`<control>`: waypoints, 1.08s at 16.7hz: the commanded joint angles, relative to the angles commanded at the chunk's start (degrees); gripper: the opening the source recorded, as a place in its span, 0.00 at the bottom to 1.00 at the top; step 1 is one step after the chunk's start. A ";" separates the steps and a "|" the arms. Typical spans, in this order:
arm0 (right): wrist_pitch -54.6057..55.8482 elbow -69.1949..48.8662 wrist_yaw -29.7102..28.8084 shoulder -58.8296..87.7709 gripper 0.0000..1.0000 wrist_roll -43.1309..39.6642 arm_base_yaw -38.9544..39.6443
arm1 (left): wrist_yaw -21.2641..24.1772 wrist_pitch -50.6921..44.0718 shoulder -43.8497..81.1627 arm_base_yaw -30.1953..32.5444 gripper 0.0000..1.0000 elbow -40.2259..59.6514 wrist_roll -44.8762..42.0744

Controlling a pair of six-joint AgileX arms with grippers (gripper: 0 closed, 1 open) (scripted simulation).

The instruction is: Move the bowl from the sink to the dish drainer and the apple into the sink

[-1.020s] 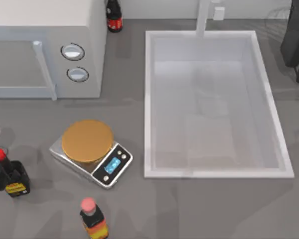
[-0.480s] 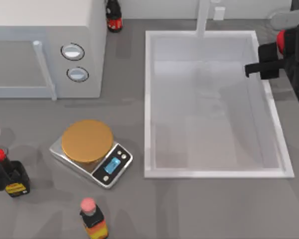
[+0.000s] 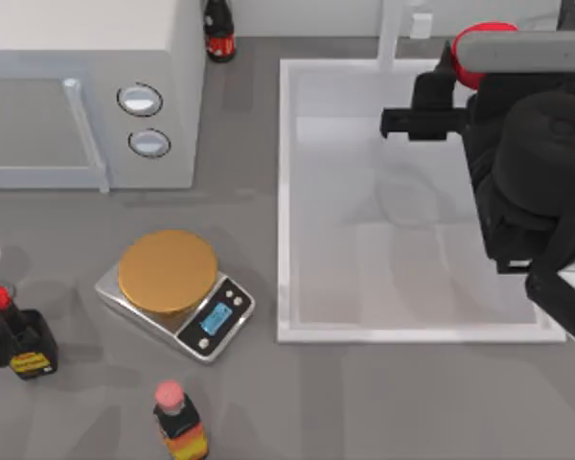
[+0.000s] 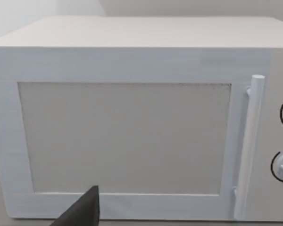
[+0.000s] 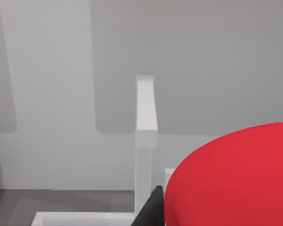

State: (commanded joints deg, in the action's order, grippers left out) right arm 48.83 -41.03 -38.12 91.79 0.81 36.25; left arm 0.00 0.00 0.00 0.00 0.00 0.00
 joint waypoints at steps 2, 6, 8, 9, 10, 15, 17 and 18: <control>1.63 0.43 -0.64 -0.02 0.00 0.35 1.00 | 0.00 0.00 0.00 0.00 1.00 0.00 0.00; 1.48 0.21 -0.47 -0.10 0.00 0.42 0.76 | 0.00 0.00 0.00 0.00 1.00 0.00 0.00; 2.33 0.32 -0.53 0.74 0.00 0.39 0.81 | 0.00 0.00 0.00 0.00 1.00 0.00 0.00; 3.63 0.49 -0.62 2.04 0.00 0.35 0.86 | 0.00 0.00 0.00 0.00 1.00 0.00 0.00; 5.55 0.74 -0.73 3.96 0.00 0.30 0.93 | 0.00 0.00 0.00 0.00 1.00 0.00 0.00; 23.11 2.86 -1.28 19.06 0.00 0.09 1.17 | 0.00 0.00 0.00 0.00 1.00 0.00 0.00; 31.32 3.95 -1.32 25.33 0.00 0.08 1.16 | 0.00 0.00 0.00 0.00 1.00 0.00 0.00; 34.86 4.48 -1.30 28.13 0.00 0.08 1.13 | 0.00 0.00 0.00 0.00 1.00 0.00 0.00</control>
State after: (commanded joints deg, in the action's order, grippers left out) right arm 83.69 -36.55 -39.42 119.92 0.89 37.39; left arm 0.00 0.00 0.00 0.00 0.00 0.00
